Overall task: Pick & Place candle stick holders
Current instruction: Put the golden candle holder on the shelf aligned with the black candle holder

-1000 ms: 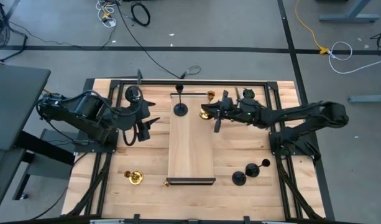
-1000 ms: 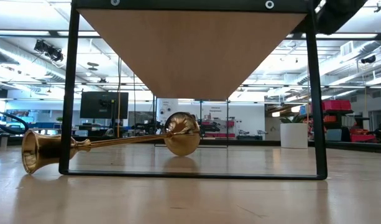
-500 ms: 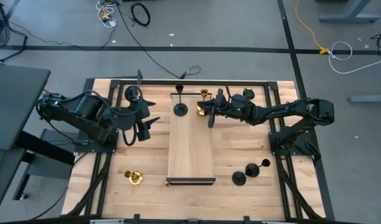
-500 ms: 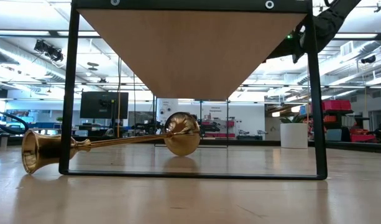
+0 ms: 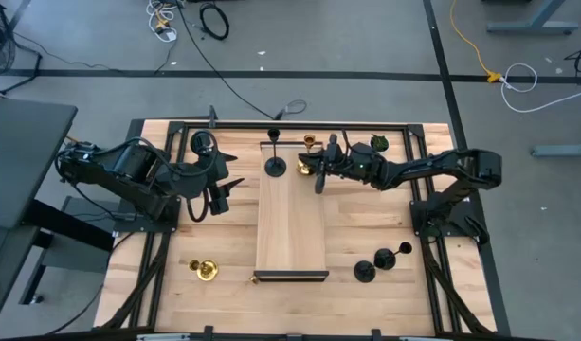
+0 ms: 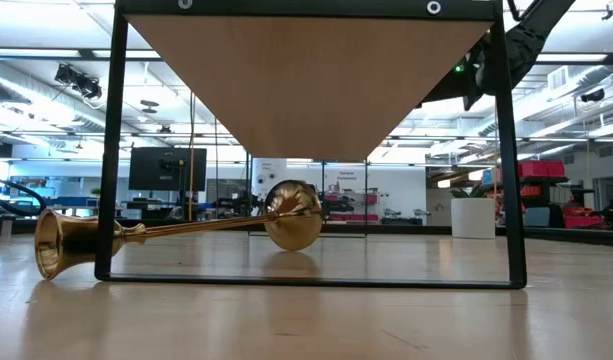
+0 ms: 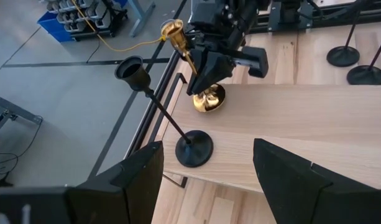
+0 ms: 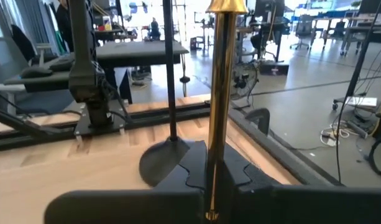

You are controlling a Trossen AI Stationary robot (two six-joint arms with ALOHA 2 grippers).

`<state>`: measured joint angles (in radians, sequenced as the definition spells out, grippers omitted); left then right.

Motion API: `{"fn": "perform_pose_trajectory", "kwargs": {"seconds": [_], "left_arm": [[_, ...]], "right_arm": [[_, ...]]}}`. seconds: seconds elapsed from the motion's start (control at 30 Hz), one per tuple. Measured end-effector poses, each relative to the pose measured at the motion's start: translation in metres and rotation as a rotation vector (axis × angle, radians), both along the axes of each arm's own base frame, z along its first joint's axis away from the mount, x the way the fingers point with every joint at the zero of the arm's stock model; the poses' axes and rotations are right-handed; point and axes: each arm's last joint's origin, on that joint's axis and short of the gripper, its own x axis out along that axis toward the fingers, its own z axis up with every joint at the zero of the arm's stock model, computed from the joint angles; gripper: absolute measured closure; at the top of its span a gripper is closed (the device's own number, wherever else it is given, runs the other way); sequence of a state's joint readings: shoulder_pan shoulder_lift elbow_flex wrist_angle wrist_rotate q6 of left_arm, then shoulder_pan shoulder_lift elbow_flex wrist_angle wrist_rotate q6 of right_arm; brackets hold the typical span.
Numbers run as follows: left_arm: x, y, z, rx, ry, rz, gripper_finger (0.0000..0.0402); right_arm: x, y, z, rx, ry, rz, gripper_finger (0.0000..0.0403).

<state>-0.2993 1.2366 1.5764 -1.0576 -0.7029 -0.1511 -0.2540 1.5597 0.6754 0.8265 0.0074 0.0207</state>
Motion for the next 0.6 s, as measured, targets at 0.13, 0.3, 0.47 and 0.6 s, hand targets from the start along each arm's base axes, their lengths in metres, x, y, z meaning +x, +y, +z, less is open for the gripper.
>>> {"fn": "perform_pose_trajectory", "kwargs": {"seconds": [0.13,0.3,0.47,0.6], "left_arm": [[0.0,-0.0001,0.0,-0.001,-0.001,0.0,0.0154],[0.0,-0.0001,0.0,-0.002,-0.001,0.001,0.0154],[0.0,0.0,0.0,-0.002,-0.001,0.001,0.0154],[-0.0001,0.0,0.0001,-0.002,-0.001,0.001,0.0154]], "right_arm": [[0.0006,-0.0009,-0.0022,0.002,0.006,-0.003,0.0399],[0.0004,-0.0017,-0.0024,0.007,0.007,-0.006,0.0398],[0.0002,-0.0017,-0.0054,0.008,0.039,-0.007,0.0365],[0.0001,-0.0017,-0.0054,0.008,0.04,-0.007,0.0342]]}}
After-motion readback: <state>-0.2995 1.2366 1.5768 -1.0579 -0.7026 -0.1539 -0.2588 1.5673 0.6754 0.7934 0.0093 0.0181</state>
